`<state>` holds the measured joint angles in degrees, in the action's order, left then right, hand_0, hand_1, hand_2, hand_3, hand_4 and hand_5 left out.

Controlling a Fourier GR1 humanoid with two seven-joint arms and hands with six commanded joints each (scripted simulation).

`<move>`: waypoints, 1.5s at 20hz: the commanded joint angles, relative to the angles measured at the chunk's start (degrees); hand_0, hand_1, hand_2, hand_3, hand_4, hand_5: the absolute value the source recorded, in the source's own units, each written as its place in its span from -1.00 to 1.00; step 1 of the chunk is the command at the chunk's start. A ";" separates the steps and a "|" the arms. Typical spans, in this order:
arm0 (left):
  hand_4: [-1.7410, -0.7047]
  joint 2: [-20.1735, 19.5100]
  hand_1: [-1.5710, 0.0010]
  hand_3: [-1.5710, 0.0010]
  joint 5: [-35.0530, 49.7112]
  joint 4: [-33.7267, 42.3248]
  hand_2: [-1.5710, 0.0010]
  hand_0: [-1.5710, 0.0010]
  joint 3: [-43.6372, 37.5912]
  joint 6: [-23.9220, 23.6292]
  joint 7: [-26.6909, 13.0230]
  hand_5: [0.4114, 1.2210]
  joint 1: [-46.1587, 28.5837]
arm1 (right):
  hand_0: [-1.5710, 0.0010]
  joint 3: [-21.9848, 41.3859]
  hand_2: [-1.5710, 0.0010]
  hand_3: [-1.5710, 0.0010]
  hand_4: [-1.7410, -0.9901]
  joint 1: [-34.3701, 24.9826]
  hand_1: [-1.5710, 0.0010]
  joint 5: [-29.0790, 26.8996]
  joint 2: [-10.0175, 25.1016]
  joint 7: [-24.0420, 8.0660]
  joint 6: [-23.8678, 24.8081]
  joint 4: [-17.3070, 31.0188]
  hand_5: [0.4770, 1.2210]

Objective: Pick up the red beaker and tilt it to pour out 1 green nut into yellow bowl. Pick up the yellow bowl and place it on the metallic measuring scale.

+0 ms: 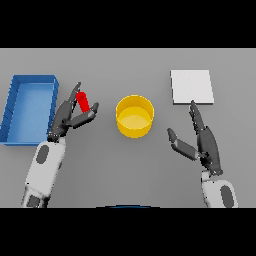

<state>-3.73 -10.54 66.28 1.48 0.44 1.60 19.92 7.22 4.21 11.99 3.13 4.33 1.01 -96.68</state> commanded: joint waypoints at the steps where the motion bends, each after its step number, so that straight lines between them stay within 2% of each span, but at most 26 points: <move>1: 0.05 0.13 1.00 1.00 -0.21 -0.49 1.00 1.00 -0.12 -0.47 -0.18 -0.38 0.69 | 1.00 -0.69 1.00 1.00 0.36 0.31 1.00 -1.07 0.49 0.64 -0.55 -0.10 -0.58; 5: 0.03 0.30 1.00 1.00 -0.46 -6.19 1.00 1.00 -1.54 -1.58 0.37 -0.35 4.65 | 1.00 -0.59 1.00 1.00 0.34 -0.03 1.00 -0.67 0.17 0.77 -0.03 -0.04 -0.56; 9: -0.09 1.55 1.00 1.00 1.85 -11.17 1.00 1.00 -4.10 -1.64 5.89 -0.29 7.14 | 1.00 -0.80 1.00 1.00 0.32 0.00 1.00 -0.99 0.06 -0.32 0.21 -0.97 -0.55; 11: -0.15 2.14 1.00 1.00 2.93 -13.41 0.99 1.00 -5.43 -1.89 8.28 -0.24 8.15 | 1.00 -0.71 1.00 1.00 0.32 1.13 1.00 -1.07 0.42 0.60 -0.19 -1.36 -0.55; 12: -0.20 2.90 0.99 0.95 3.10 -14.81 0.93 0.99 -5.82 -2.45 8.69 -0.19 8.64 | 1.00 -1.23 1.00 1.00 0.32 -0.19 1.00 -1.51 0.54 -0.57 -0.13 -1.06 -0.55; 14: -0.34 3.40 0.71 0.67 3.59 -16.83 0.63 0.73 -6.78 -2.98 10.54 -0.07 9.82 | 1.00 -0.76 1.00 1.00 0.33 0.20 1.00 -1.16 0.12 0.10 -0.12 -0.53 -0.55; 15: -0.36 3.85 0.48 0.34 3.15 -17.43 0.42 0.52 -7.01 -4.60 11.32 0.14 9.92 | 1.00 -0.97 1.00 1.00 0.34 -0.02 1.00 -0.97 0.27 0.03 0.12 -0.28 -0.54; 16: -0.48 4.24 0.25 0.07 2.22 -18.32 0.16 0.30 -7.07 -6.76 10.77 0.31 10.66 | 1.00 -0.86 1.00 1.00 0.34 0.62 1.00 -1.19 0.33 0.49 -0.19 -0.69 -0.54; 17: -0.57 4.28 0.00 -0.13 0.70 -19.06 -0.08 0.04 -6.38 -8.17 10.38 0.45 11.20 | 1.00 -0.94 1.00 1.00 0.34 0.13 1.00 -1.41 0.21 -0.13 -0.21 -0.64 -0.54; 20: -0.76 3.70 -0.49 -0.41 -1.25 -18.36 -0.53 -0.47 -4.93 -8.76 10.40 0.72 11.25 | 1.00 -0.98 1.00 1.00 0.33 0.25 1.00 -0.94 0.20 -0.41 0.35 -0.99 -0.53; 21: -0.80 3.62 -0.59 -0.47 -0.76 -18.81 -0.62 -0.57 -5.16 -8.30 9.92 0.78 11.75 | 1.00 -0.90 1.00 1.00 0.33 -0.16 1.00 -1.06 0.02 -0.58 0.26 -0.75 -0.54; 24: -0.62 3.79 -0.79 -0.73 -0.94 -18.34 -0.81 -0.78 -4.72 -8.23 11.26 0.88 10.71 | 1.00 -0.37 1.00 1.00 0.30 0.49 1.00 -1.69 -0.33 0.42 -0.50 -1.52 -0.55; 25: -0.69 4.27 -0.83 -0.78 0.00 -17.61 -0.84 -0.83 -5.06 -7.63 11.23 0.88 10.89 | 1.00 -0.84 1.00 1.00 0.30 -0.03 1.00 -1.97 -0.25 -0.33 -0.58 -0.18 -0.56; 26: -0.75 4.31 -0.87 -0.83 1.97 -16.63 -0.88 -0.86 -5.85 -6.15 12.51 0.86 10.40 | 1.00 -0.75 1.00 1.00 0.32 0.71 1.00 -1.40 0.30 0.92 -0.58 -0.37 -0.56; 30: -0.90 3.74 -0.94 -0.93 6.51 -12.68 -0.95 -0.94 -6.96 -2.98 11.52 0.80 10.97 | 1.00 -0.98 1.00 1.00 0.34 0.20 1.00 -1.15 0.42 0.02 -0.04 -1.02 -0.55</move>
<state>0.00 -3.93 53.61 -5.49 -2.49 13.17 30.92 6.22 4.41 10.84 3.57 4.22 1.00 -97.70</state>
